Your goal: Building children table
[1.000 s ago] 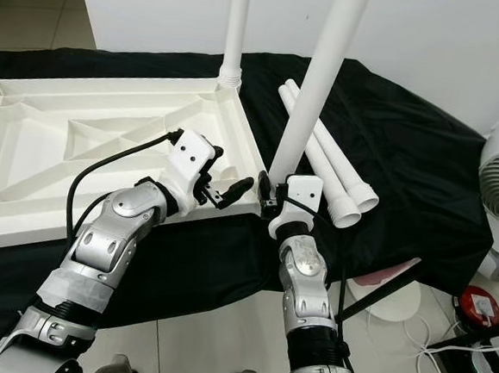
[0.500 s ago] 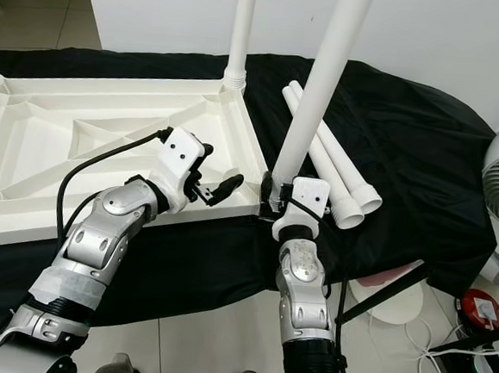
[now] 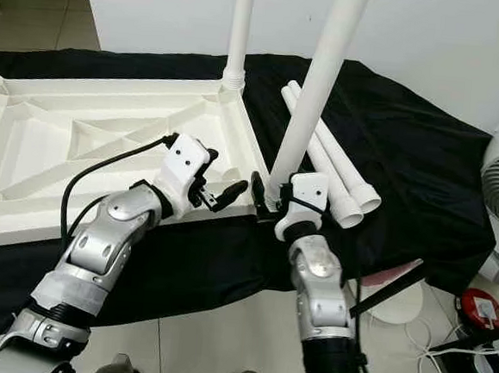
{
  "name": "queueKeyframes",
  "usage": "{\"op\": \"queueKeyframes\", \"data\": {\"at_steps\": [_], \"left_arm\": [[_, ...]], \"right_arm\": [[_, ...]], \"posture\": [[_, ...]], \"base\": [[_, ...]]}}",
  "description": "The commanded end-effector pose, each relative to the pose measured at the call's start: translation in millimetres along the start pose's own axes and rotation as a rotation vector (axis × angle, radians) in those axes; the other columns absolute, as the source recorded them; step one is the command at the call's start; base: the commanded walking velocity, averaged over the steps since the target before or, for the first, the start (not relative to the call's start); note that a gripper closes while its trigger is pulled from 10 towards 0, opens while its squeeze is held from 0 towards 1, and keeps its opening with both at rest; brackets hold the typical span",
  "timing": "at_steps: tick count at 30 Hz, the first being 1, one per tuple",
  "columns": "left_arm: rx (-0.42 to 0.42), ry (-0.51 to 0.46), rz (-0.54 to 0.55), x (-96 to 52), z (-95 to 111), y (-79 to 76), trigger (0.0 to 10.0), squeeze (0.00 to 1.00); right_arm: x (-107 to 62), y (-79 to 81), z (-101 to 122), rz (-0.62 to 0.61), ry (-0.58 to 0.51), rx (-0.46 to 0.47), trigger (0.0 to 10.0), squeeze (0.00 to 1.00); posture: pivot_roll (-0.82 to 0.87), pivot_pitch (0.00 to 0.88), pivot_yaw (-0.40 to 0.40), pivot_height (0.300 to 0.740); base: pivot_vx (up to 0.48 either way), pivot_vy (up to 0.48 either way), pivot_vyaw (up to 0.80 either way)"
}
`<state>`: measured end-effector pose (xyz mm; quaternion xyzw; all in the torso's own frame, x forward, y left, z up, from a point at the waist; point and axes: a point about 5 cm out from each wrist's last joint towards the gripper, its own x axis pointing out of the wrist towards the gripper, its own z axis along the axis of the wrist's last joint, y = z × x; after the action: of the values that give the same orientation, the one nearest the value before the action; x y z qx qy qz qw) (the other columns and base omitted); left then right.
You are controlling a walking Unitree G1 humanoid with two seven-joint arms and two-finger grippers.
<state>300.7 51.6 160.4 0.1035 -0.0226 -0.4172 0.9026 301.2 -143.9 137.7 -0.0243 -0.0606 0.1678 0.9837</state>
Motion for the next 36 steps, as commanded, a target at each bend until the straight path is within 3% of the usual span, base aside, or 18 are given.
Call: {"op": "queueKeyframes", "data": {"at_steps": [1, 6, 16, 17, 19, 20, 32, 33, 36], "left_arm": [[0.028, 0.012, -0.069, 0.2, -6, -14.0, 10.0, 0.00], [0.007, 0.006, -0.137, -4.4, -6, -24.0, 10.0, 0.00], [0.006, -0.008, -0.133, -7.7, 1, -16.2, 10.0, 0.00], [0.008, -0.008, -0.133, -8.0, 0, -16.4, 10.0, 0.00], [0.010, -0.008, -0.134, -8.3, 0, -16.6, 10.0, 0.00], [0.015, -0.007, -0.131, -8.4, 0, -16.4, 10.0, 0.00], [0.011, -0.010, -0.104, -7.6, 0, -14.4, 10.0, 0.00], [0.012, -0.011, -0.100, -6.9, 0, -14.0, 10.0, 0.00], [0.012, -0.013, -0.095, -5.7, 1, -13.6, 10.0, 0.00]], "right_arm": [[3.7, -11.6, -7, 0.096, 0.057, -0.026, 10.0, 0.00], [14.5, -26.2, -4, 0.234, 0.083, -0.082, 10.0, 0.00], [29.2, -32.6, 1, 0.352, 0.104, -0.120, 10.0, 0.00], [30.2, -32.9, 0, 0.366, 0.108, -0.124, 4.8, 0.00], [30.8, -33.2, 0, 0.374, 0.111, -0.128, 4.8, 0.00], [30.8, -34.2, -4, 0.394, 0.133, -0.128, 0.0, 0.00], [16.0, -35.2, -28, 0.396, 0.202, -0.073, 0.0, 0.00], [14.6, -35.1, -30, 0.367, 0.202, -0.061, 10.0, 0.00], [13.7, -34.4, -33, 0.314, 0.199, -0.043, 10.0, 0.00]], "posture": [[0.01, 0.000, -0.038, 0.740], [0.02, 0.000, -0.039, 0.740], [0.04, 0.000, -0.046, 0.740], [0.04, 0.000, -0.047, 0.740], [0.04, 0.000, -0.047, 0.740], [0.05, 0.000, -0.053, 0.740], [0.04, 0.000, -0.067, 0.740], [0.04, 0.000, -0.068, 0.740], [0.04, 0.000, -0.068, 0.740]], "base": [[0.000, 0.000, 0.00], [0.000, 0.000, 0.00], [0.000, 0.000, 0.00], [0.000, 0.000, 0.00], [0.000, 0.000, 0.00], [0.000, 0.000, 0.00], [0.000, 0.000, 0.00], [0.000, 0.000, 0.00], [0.000, 0.000, 0.00]]}}
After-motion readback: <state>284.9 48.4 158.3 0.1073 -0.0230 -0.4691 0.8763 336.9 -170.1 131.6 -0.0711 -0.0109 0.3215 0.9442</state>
